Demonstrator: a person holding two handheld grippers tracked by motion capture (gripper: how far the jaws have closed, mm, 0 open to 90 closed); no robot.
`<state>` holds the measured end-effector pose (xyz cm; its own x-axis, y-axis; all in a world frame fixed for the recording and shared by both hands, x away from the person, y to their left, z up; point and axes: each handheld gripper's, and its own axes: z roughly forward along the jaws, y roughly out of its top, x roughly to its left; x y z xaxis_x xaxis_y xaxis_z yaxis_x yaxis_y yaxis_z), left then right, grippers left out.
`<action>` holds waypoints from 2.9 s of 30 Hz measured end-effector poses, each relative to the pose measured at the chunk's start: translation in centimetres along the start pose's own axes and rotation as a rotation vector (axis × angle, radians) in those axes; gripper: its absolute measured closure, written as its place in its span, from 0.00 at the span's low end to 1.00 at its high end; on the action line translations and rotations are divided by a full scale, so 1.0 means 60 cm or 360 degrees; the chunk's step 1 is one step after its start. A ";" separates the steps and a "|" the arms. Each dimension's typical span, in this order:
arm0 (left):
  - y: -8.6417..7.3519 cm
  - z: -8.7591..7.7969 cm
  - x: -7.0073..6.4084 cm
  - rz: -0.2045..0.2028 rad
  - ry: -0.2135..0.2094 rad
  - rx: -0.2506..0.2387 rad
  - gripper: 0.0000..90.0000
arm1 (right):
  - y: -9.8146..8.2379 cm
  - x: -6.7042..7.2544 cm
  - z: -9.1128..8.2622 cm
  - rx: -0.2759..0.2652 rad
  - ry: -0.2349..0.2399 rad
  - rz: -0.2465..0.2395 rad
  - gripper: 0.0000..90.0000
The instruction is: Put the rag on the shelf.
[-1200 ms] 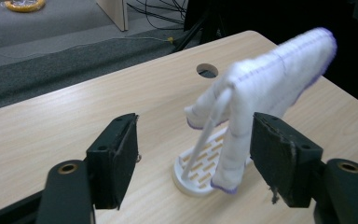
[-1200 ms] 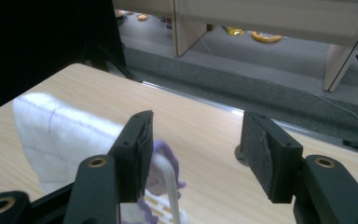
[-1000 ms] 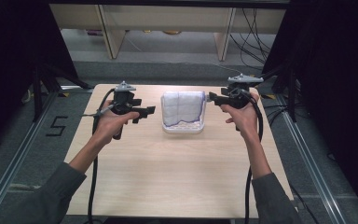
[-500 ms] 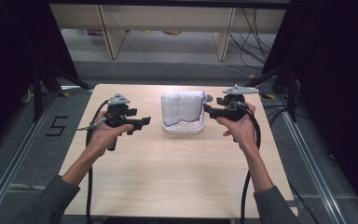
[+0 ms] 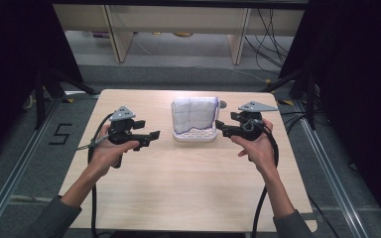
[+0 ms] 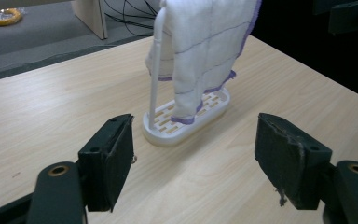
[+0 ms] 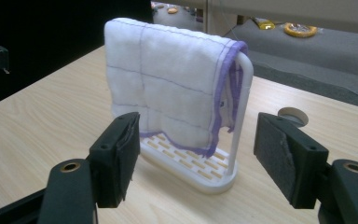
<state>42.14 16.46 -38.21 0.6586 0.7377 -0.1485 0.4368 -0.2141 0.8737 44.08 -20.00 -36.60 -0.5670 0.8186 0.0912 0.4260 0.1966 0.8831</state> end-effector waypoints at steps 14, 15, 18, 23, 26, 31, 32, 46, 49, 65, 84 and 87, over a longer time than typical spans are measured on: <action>-0.044 -0.006 -0.038 0.0022 -0.0108 0.0034 0.28 | -0.036 0.022 -0.028 0.0006 0.0032 -0.0008 0.28; -0.046 -0.007 -0.039 0.0027 -0.0116 0.0041 0.28 | -0.039 0.024 -0.029 0.0022 0.0044 0.0005 0.27; -0.053 -0.008 -0.042 0.0034 -0.0127 0.0052 0.28 | -0.047 0.024 -0.030 0.0021 0.0050 -0.0033 0.28; -0.063 -0.006 -0.047 0.0029 -0.0164 0.0076 0.26 | -0.060 0.029 -0.031 0.0046 0.0067 -0.0033 0.27; -0.072 -0.009 -0.053 0.0057 -0.0145 0.0098 0.26 | -0.070 0.034 -0.032 0.0070 0.0055 -0.0005 0.27; -0.087 -0.011 -0.058 0.0066 -0.0167 0.0096 0.26 | -0.085 0.039 -0.038 0.0106 0.0068 0.0006 0.27; -0.090 -0.012 -0.061 0.0059 -0.0166 0.0087 0.25 | -0.088 0.038 -0.038 0.0103 0.0071 -0.0019 0.27; -0.122 -0.028 -0.075 0.0110 -0.0177 0.0092 0.25 | -0.117 0.061 -0.055 0.0115 0.0113 -0.0039 0.26; -0.127 -0.030 -0.075 0.0110 -0.0189 0.0100 0.25 | -0.125 0.066 -0.057 0.0116 0.0142 -0.0016 0.26; -0.169 -0.042 -0.091 0.0146 -0.0209 0.0122 0.25 | -0.168 0.079 -0.072 0.0185 0.0138 -0.0077 0.23; -0.224 -0.059 -0.096 0.0160 -0.0201 0.0172 0.24 | -0.227 0.095 -0.079 0.0283 0.0141 -0.0089 0.21; -0.232 -0.060 -0.097 0.0166 -0.0195 0.0188 0.24 | -0.236 0.097 -0.077 0.0316 0.0138 -0.0106 0.21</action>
<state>30.02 17.47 -47.81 0.7706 0.6256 -0.1215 0.4262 -0.3642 0.8281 31.49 -20.53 -46.43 -0.6533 0.7526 0.0826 0.5112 0.3580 0.7813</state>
